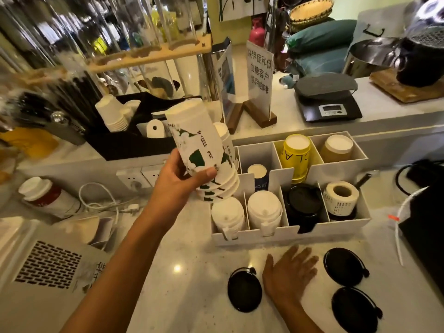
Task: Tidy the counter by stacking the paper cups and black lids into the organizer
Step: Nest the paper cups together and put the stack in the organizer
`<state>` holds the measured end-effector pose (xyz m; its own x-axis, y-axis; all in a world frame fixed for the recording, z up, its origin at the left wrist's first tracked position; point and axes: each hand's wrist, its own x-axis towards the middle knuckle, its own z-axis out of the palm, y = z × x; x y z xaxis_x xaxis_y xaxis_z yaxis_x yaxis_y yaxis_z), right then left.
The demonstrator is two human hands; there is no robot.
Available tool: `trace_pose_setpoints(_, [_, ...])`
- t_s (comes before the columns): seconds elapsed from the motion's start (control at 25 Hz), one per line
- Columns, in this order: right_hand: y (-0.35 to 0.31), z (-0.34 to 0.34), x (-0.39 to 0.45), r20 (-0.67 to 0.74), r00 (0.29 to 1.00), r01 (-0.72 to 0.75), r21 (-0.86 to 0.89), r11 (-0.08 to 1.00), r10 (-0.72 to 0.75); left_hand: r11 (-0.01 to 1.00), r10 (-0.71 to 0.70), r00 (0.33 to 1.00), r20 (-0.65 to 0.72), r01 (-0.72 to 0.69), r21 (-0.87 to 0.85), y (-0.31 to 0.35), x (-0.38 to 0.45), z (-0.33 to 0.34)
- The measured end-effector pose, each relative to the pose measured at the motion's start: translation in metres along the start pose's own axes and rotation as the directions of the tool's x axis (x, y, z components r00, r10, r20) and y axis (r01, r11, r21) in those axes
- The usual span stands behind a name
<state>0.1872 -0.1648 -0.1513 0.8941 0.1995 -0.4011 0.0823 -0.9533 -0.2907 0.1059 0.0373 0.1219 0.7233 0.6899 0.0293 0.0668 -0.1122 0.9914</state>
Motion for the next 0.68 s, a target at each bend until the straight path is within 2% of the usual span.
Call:
trace_pose_setpoints(0.24, [-0.005,0.011,0.004,-0.061,0.997,-0.052,-0.061,0.997,0.048,0.969,0.207,0.976,-0.069,-0.194,0.153,0.04,0.071,-0.005])
trace_pose_setpoints(0.44, [-0.01,0.008,0.004,-0.092,0.995,-0.056,-0.081,0.995,0.048,0.97,0.193,0.974,-0.122,-0.171,0.17,0.014,0.104,0.008])
trace_pose_setpoints(0.68, [-0.006,0.013,0.007,-0.096,0.995,-0.049,-0.078,0.996,0.041,0.967,0.113,0.99,-0.086,-0.09,0.238,-0.023,0.113,0.014])
